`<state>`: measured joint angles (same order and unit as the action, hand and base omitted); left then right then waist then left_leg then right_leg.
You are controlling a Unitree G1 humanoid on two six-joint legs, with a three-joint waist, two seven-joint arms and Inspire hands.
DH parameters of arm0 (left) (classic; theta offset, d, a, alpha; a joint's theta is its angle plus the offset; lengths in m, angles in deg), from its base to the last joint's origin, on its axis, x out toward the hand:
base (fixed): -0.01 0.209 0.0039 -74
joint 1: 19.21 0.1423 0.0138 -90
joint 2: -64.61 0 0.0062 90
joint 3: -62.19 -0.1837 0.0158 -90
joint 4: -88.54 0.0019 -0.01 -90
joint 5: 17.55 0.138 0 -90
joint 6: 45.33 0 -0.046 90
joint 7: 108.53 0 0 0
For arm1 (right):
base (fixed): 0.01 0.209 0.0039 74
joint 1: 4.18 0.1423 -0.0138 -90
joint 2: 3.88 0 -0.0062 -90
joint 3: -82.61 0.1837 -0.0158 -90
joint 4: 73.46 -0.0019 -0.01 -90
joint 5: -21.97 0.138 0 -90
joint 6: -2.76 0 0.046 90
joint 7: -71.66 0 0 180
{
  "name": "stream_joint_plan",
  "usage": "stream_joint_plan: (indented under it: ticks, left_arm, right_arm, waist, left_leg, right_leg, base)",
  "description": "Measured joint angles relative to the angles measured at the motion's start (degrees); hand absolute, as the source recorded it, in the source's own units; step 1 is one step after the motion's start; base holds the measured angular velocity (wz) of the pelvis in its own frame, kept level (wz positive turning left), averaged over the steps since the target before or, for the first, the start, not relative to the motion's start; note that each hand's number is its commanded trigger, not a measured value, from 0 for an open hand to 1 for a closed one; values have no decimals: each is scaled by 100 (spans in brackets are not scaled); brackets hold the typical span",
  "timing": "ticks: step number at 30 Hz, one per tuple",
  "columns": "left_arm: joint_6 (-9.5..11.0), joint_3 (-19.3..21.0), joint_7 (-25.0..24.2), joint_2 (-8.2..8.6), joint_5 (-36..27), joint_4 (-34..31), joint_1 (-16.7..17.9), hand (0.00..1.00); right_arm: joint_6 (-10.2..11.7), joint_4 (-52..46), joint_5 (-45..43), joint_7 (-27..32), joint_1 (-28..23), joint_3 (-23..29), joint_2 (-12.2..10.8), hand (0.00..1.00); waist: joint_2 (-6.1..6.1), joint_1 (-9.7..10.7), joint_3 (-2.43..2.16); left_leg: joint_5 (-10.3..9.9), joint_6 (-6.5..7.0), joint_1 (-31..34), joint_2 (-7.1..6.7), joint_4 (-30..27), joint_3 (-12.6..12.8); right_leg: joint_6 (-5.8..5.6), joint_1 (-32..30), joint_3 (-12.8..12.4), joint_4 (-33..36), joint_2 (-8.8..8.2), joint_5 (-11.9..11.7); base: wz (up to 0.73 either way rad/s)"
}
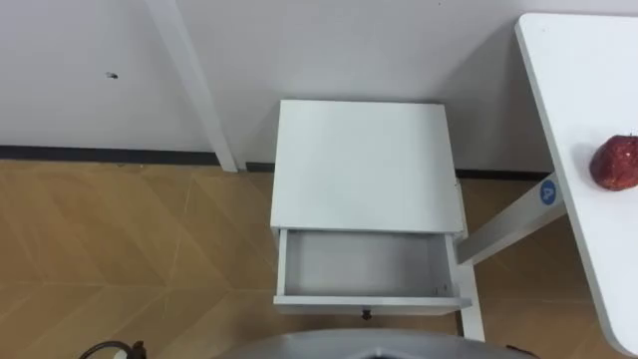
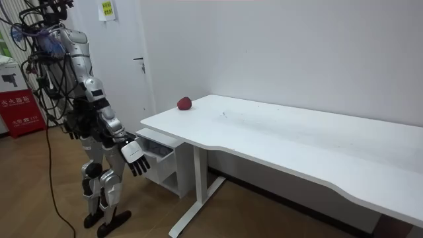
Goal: Put apple and close drawer
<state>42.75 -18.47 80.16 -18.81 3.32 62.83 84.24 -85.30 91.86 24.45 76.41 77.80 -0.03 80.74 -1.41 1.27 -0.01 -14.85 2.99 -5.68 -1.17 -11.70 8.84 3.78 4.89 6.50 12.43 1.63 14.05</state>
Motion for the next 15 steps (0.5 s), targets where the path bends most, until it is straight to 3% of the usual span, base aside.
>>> stream_joint_plan:
  ticks: [5, 9, 15]
  left_arm:
    - [2, -27, 7, 0, -25, -6, -15, 0]
    - [25, -6, 65, 0, -161, 18, -73, 0]
    - [193, 334, 226, -32, -352, -13, 3, 0]
  right_arm:
    - [6, -2, 267, 2, 23, 22, -2, 0]
    - [80, -2, 1351, 67, 17, 87, -40, 0]
    - [178, -408, 3618, 335, -8, 1132, -54, 0]
  waist:
    - [5, 1, -3]
    - [3, -4, -1]
    - [1, 192, 8]
  left_leg:
    - [0, 0, 2, 1, -4, -13]
    - [0, 0, -17, 6, -3, 30]
    - [0, 0, -93, 17, 31, 65]
  right_leg:
    - [0, -2, -5, 0, 0, 0]
    - [3, -1, -50, 5, 8, -7]
    - [3, 39, -134, 16, 32, -18]
  base:
    - [0]
    - [-4]
    - [-5]
